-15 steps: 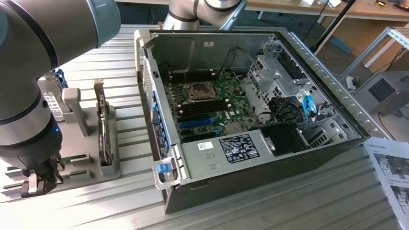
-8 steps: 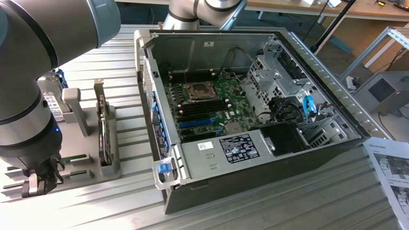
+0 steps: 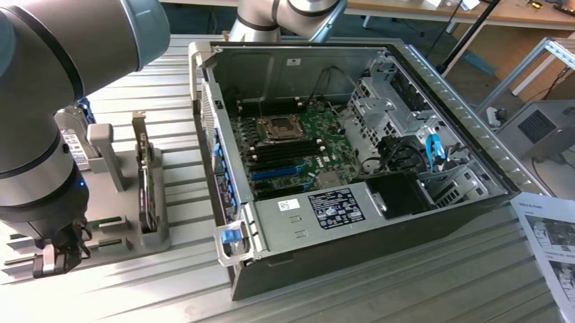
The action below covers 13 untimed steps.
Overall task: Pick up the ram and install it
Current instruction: 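Pick up the ram and move it above insertion slot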
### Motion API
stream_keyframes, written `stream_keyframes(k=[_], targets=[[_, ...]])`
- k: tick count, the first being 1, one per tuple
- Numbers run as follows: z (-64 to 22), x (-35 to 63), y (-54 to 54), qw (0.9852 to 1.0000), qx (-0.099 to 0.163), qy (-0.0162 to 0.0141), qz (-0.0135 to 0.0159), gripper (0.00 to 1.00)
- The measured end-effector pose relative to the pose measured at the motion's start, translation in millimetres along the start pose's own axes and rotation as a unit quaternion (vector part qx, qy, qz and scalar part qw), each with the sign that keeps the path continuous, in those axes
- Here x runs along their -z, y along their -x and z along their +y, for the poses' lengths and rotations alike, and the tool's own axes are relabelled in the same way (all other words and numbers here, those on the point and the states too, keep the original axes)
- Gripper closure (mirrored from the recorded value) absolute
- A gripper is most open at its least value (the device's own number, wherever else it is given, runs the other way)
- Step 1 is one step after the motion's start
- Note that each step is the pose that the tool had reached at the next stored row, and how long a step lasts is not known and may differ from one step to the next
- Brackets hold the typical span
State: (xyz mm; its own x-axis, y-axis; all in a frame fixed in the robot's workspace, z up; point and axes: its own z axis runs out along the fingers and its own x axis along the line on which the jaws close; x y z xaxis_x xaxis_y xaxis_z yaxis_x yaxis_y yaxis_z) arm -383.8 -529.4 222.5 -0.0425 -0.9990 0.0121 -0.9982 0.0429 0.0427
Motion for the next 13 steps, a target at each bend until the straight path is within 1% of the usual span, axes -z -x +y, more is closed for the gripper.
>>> stream_keyframes(k=[4,8,13], targets=[[-0.2,-4.0,0.5,1.0,0.0,0.0,0.0,0.69],[-0.1,-4.2,0.6,1.0,0.0,0.0,0.0,0.69],[-0.3,-7.9,0.6,1.0,0.0,0.0,0.0,0.69]])
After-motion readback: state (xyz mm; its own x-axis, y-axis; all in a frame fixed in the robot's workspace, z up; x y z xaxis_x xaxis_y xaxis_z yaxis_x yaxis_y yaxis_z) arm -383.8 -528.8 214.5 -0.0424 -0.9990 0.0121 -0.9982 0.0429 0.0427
